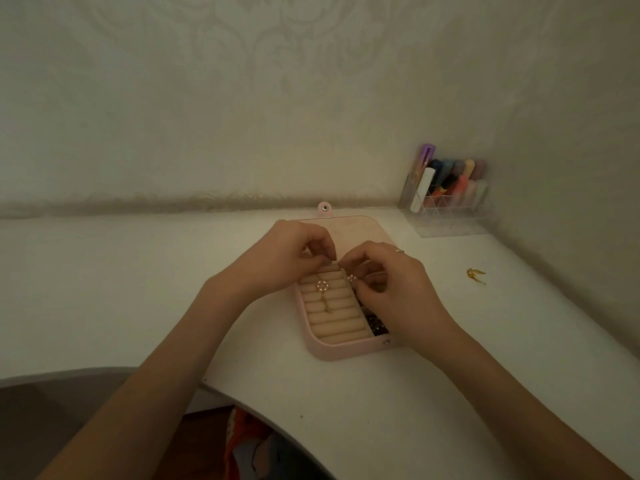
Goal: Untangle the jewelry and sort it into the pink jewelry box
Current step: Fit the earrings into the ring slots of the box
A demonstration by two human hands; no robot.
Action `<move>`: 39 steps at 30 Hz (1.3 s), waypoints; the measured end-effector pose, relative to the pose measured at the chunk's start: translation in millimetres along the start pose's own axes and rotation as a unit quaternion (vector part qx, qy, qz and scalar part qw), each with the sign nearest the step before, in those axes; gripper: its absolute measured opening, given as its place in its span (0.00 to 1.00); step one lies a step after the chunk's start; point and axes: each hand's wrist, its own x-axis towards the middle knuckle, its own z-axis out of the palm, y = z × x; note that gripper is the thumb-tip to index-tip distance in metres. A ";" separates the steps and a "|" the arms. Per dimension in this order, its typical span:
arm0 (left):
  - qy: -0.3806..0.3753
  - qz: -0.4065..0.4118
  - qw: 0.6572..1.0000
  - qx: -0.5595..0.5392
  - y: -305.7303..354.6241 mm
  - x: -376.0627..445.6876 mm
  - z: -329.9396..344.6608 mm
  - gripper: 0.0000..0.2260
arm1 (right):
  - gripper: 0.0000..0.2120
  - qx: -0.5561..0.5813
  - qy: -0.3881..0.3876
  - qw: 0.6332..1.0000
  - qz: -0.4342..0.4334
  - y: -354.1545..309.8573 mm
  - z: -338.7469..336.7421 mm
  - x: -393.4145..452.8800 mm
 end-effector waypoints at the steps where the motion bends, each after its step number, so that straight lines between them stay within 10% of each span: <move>1: -0.001 0.002 1.000 0.003 -0.2 0.5 -0.3 0.08 | 0.19 0.007 0.000 1.000 0.006 -0.7 0.3 0.4; 13: -0.073 -0.029 0.966 -0.245 10.8 -1.6 -3.3 0.14 | 0.15 0.210 0.002 0.978 0.006 -17.2 -19.9 14.9; 25: -0.013 -0.094 0.931 -0.351 18.3 -8.8 -15.4 0.06 | 0.15 0.182 0.022 0.983 -0.005 -22.1 -25.2 13.1; 39: 0.007 -0.042 0.998 -0.052 7.9 0.3 -2.5 0.05 | 0.15 0.123 0.021 0.989 0.083 -11.9 -11.1 8.7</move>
